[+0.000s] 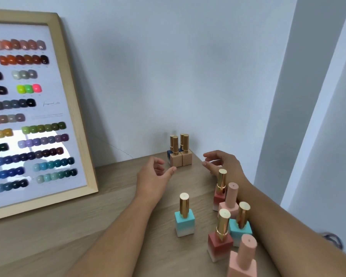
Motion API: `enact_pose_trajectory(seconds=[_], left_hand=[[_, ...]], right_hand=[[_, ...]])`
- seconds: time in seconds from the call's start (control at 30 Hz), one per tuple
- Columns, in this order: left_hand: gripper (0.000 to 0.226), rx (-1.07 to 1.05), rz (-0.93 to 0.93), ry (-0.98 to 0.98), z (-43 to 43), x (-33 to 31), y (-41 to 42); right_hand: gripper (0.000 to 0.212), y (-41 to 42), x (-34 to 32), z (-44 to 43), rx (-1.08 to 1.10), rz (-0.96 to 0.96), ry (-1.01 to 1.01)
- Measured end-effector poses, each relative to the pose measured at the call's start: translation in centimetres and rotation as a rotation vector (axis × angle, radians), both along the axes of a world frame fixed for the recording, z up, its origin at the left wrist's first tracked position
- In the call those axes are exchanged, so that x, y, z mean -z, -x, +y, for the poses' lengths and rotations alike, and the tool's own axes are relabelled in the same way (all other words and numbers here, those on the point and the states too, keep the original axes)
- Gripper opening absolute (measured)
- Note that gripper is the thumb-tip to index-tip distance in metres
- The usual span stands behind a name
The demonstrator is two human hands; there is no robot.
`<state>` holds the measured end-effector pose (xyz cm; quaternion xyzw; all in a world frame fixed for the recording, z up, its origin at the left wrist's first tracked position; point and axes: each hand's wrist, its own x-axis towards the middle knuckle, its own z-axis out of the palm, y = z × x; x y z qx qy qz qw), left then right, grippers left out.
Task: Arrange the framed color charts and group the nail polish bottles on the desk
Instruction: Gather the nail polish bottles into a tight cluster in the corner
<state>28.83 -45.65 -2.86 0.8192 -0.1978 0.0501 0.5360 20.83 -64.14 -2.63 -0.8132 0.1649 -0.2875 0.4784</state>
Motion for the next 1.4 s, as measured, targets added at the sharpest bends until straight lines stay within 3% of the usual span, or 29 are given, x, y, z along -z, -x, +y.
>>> enact_pose_trajectory(seconds=[0.27, 0.53, 0.73, 1.03, 1.23, 1.4], left_hand=[[0.02, 0.16, 0.036, 0.021, 6.5, 0.1, 6.6], [0.028, 0.298, 0.035, -0.028, 8.8, 0.5, 9.8], [0.042, 0.338, -0.012, -0.193, 7.5, 0.3, 10.5], [0.025, 0.258, -0.047, -0.181, 6.1, 0.5, 11.1], [0.025, 0.232, -0.009, -0.107, 6.3, 0.8, 10.3], [0.022, 0.186, -0.016, -0.066, 4.9, 0.6, 9.4]], right_hand=[[0.009, 10.1, -0.5, 2.7, 0.062, -0.105, -0.048], [0.03, 16.7, 0.2, 5.8, -0.052, -0.017, -0.091], [0.02, 17.5, 0.1, 6.7, -0.074, 0.099, 0.047], [0.013, 17.2, 0.3, 6.5, -0.053, 0.13, 0.097], [0.017, 16.7, 0.6, 5.8, 0.159, 0.01, -0.019], [0.023, 14.1, 0.7, 4.9, 0.28, 0.024, -0.02]])
